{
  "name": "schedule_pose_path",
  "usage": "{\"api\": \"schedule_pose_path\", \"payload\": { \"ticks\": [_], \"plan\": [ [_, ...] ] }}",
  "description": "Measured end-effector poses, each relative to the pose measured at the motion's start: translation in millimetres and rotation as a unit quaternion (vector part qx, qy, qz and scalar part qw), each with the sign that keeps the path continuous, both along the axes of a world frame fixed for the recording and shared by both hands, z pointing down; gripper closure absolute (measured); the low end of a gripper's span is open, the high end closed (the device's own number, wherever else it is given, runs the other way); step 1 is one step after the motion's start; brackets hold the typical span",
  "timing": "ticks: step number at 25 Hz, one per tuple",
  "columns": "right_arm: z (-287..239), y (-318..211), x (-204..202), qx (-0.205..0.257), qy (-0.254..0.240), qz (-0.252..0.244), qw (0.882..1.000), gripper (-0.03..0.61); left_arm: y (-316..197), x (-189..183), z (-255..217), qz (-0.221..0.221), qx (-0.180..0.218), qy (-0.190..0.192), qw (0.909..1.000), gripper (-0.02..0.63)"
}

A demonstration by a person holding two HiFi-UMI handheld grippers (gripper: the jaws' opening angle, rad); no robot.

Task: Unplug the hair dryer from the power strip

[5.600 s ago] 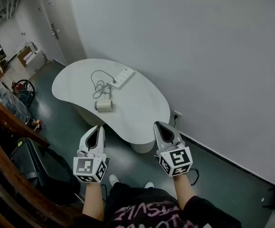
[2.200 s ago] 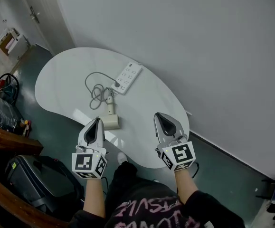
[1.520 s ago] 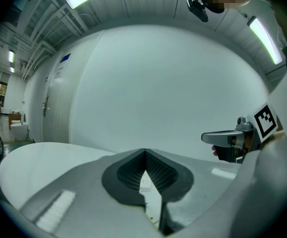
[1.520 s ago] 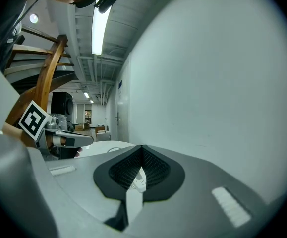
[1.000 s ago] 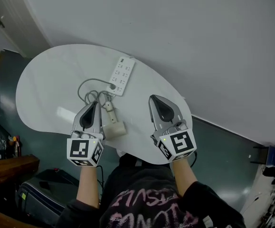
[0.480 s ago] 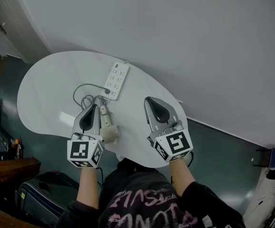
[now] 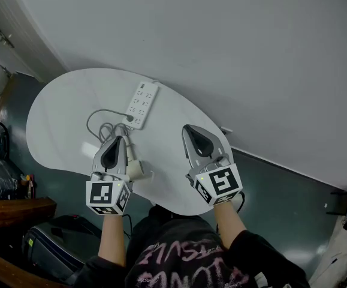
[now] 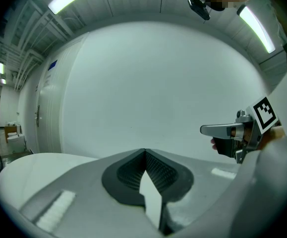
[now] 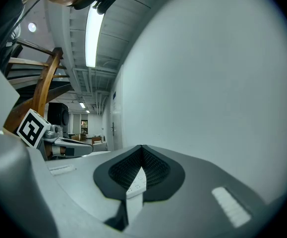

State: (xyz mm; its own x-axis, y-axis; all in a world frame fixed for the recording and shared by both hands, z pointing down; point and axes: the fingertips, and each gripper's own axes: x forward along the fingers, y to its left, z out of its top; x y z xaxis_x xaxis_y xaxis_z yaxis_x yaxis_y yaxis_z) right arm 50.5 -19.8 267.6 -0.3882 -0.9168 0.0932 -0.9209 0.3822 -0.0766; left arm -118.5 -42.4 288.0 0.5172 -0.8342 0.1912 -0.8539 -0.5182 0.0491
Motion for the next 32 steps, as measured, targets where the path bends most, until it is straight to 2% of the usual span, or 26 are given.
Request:
{"api": "schedule_pose_path", "payload": {
  "ticks": [5, 14, 32],
  "plan": [
    [3, 2, 16, -0.001, -0.007, -0.01, 1.0, 0.568, 6, 21, -2, -0.006, 0.0, -0.007, 1.0, 0.614],
    [9, 1, 27, -0.004, -0.019, -0.035, 0.999, 0.568, 12, 35, -1, -0.027, -0.003, -0.016, 0.9995, 0.614],
    [26, -16, 27, -0.022, -0.011, -0.058, 0.998, 0.569, 1, 32, 15, -0.046, -0.016, -0.018, 0.9986, 0.614]
  ]
}}
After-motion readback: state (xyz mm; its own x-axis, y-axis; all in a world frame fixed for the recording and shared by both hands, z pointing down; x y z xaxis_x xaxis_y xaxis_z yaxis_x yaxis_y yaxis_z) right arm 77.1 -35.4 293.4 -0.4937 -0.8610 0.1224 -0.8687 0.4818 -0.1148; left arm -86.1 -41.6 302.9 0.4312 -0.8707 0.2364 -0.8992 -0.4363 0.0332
